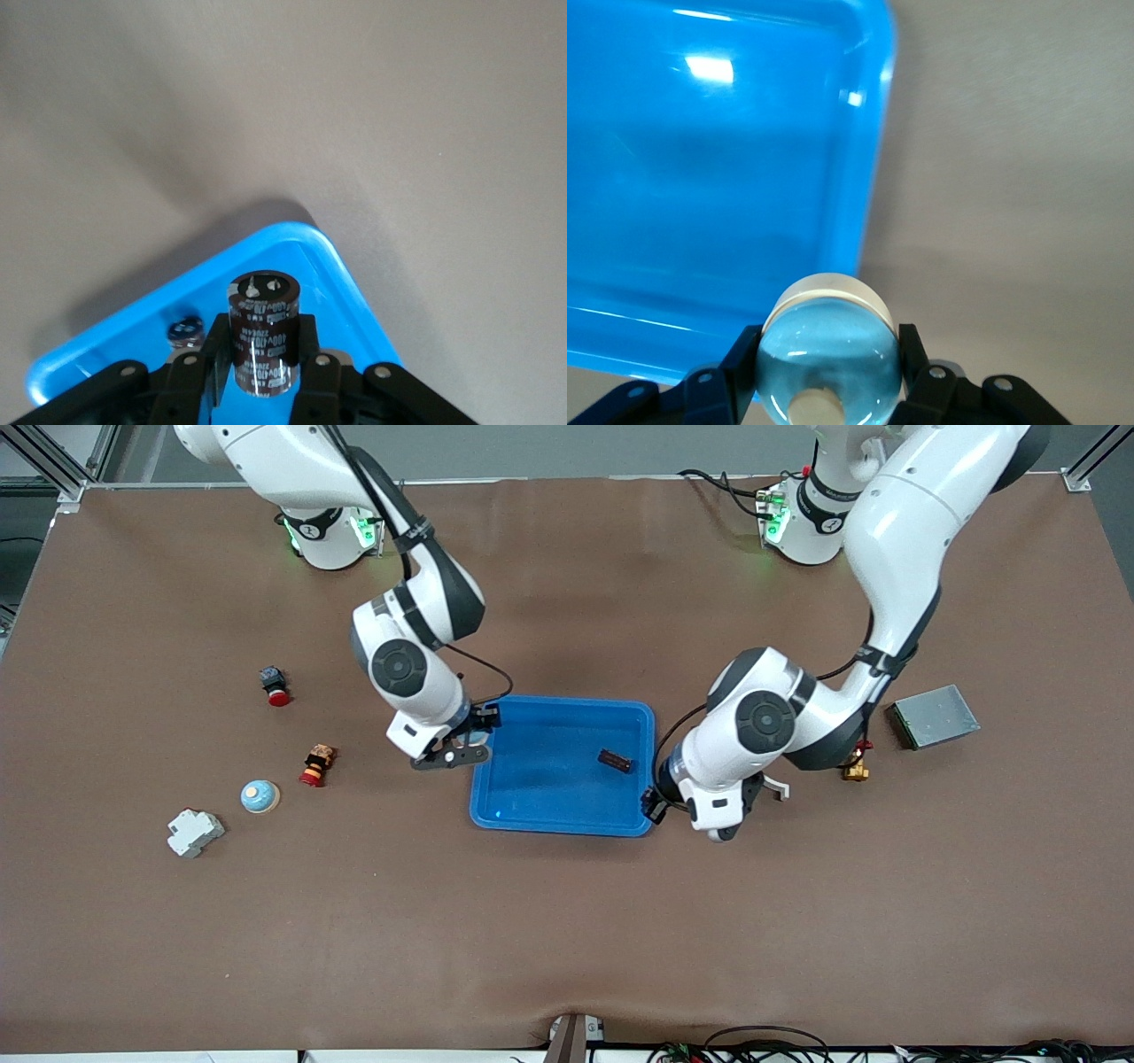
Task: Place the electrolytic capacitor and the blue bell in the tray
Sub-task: 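Move the capacitor and bell into the tray with both grippers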
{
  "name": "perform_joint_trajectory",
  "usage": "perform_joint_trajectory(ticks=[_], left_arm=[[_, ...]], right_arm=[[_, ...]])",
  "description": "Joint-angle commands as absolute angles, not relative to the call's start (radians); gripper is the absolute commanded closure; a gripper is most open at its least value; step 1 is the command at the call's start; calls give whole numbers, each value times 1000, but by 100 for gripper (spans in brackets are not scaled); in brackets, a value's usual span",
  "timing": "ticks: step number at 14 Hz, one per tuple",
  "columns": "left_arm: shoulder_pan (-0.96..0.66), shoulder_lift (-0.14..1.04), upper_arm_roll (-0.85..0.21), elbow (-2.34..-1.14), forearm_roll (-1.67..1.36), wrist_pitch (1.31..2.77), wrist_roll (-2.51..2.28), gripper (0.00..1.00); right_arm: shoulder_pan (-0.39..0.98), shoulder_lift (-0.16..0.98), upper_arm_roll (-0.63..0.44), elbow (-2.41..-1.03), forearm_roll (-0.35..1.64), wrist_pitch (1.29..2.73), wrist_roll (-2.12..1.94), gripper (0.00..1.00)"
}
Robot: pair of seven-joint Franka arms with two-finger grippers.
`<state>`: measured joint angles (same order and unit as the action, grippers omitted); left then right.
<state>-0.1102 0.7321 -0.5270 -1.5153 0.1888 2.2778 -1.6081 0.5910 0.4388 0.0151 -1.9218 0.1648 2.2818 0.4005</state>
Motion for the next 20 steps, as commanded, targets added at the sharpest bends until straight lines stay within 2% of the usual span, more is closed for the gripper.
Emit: perform_joint_trajectory(ticks=[1, 3, 10, 11, 12, 13, 14, 20], left_arm=[[-236, 779, -418, -1453, 189, 2287, -1693, 100], [-285, 802, -379, -1451, 180, 2318, -1738, 100], [-308, 859, -376, -1451, 187, 2368, -1747, 100], [-310, 859, -376, -1451, 189, 2368, -1746, 92], [-310, 859, -376, -1451, 192, 2368, -1744, 67], [-307, 850, -376, -1451, 193, 2364, -1740, 29], [-307, 841, -376, -1448, 201, 2356, -1736, 0], [-266, 694, -377, -1431, 235, 2188, -1700, 0]], right_arm=[[643, 463, 5, -1907, 183, 2309, 489, 76], [656, 488, 5, -1890, 183, 2316, 521, 76], [698, 567, 5, -1832, 181, 2329, 603, 76], [698, 580, 5, -1818, 181, 2329, 609, 76], [698, 594, 3, -1804, 181, 2326, 609, 76], [698, 604, 3, -1796, 181, 2326, 609, 76], [698, 613, 3, -1789, 181, 2324, 609, 76], [690, 652, 0, -1752, 181, 2321, 609, 76]])
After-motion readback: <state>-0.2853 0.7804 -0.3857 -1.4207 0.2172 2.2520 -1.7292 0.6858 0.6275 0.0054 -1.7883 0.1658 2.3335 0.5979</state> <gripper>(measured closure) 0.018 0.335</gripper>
